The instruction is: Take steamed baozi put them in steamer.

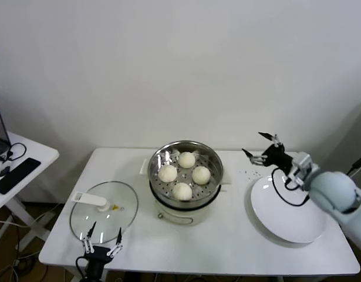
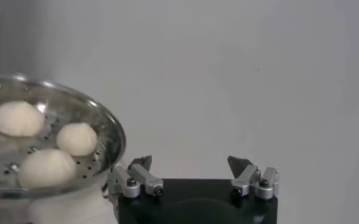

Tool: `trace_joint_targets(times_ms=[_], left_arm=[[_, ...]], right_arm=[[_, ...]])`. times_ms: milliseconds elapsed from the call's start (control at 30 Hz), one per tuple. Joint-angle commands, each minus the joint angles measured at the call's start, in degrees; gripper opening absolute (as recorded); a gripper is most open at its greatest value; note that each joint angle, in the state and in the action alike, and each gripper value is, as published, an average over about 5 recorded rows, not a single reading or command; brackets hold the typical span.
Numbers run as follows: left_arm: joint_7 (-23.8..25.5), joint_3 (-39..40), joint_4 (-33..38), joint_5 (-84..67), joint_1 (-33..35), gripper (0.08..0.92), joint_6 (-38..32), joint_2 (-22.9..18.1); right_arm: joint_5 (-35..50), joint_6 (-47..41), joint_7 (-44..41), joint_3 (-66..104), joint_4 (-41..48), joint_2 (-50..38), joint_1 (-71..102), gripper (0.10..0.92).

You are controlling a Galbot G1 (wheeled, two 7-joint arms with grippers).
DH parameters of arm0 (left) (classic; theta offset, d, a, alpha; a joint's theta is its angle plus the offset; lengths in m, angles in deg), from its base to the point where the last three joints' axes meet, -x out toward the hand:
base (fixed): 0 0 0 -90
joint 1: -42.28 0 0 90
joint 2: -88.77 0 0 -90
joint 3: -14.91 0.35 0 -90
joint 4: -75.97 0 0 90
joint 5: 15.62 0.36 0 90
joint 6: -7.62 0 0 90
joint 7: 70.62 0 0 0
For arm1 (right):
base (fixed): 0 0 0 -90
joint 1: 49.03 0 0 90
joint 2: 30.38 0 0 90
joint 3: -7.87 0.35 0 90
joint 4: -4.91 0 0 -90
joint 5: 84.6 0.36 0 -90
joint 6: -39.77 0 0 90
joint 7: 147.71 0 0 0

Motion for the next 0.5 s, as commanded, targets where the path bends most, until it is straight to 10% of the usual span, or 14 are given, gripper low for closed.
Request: trace_joint_targets(times_ms=[33,500], left_arm=[[-0.02,0.07,0.38,-0.04,0.03,0.823,0.04,0.11],[-0.07,0.37,1.79,-0.05,0.9,0.823,-0.11,0.17]], right_arm=[[-5.05,10.7,2.27,36.59,-9.92,20.83,44.74,0.823],[-11.98,17.46,1.53,38.29,-11.96,34.54,49.69,0.823]])
